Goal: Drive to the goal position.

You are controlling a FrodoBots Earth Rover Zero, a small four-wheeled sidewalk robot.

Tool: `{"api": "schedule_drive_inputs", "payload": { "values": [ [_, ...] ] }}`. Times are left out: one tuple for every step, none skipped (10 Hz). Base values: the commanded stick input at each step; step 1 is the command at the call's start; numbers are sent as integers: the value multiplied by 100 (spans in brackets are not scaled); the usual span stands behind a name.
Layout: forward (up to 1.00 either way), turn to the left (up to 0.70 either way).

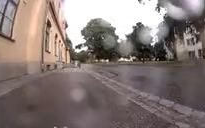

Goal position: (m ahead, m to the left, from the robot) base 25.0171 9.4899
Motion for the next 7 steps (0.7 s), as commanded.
{"api": "schedule_drive_inputs", "payload": {
  "values": [
    [85,0],
    [85,0],
    [85,0],
    [85,0],
    [85,0],
    [85,0],
    [85,0]
  ]
}}
